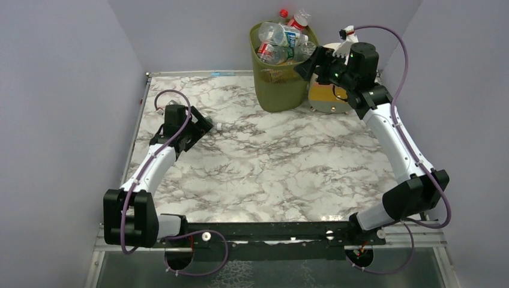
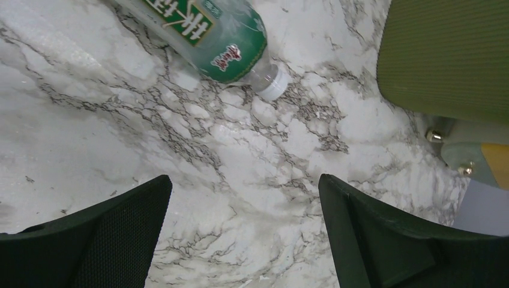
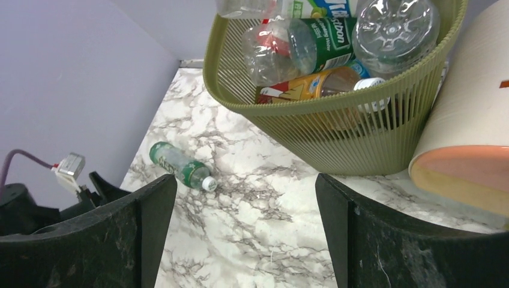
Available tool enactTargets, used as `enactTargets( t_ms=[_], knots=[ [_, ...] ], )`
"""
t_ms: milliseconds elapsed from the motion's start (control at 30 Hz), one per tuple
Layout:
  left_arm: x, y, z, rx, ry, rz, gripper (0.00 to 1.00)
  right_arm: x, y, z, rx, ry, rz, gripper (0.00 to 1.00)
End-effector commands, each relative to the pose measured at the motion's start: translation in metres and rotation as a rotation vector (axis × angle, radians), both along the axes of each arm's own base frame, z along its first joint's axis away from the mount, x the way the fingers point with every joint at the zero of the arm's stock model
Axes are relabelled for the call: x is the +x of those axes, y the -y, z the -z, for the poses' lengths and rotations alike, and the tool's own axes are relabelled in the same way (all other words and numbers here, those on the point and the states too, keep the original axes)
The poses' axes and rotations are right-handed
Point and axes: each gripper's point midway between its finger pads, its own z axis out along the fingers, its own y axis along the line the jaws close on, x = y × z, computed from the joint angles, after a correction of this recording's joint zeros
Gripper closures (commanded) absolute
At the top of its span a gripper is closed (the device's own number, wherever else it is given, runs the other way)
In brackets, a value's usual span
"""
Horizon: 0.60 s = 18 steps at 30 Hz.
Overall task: Put the plastic bottles in the bin
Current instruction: Adjust the plastic bottle at the center of the board.
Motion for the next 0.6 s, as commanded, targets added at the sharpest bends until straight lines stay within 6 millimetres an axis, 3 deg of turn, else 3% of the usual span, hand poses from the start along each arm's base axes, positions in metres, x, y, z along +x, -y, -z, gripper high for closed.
enactTargets(
  t_ms=[0,267,400,567],
  knots=[
    [0.015,-0.025,0.002,-0.009,-0.013,-0.141,0.01,-0.014,-0.009,-0.003,0.037,0.013,-0.063,0.11],
    [0.040,-0.058,0.003,0.028,-0.024,-0.256,0.01,-0.026,-0.016,0.019,0.051,-0.029,-0.112,0.11],
    [0.043,-0.085,0.007,0.008,-0.044,-0.353,0.01,-0.029,-0.019,0.027,0.046,-0.045,-0.142,0.11],
    [0.048,-0.106,0.019,-0.026,-0.102,-0.443,0.01,-0.033,-0.023,0.033,0.048,-0.060,-0.170,0.11]
  ],
)
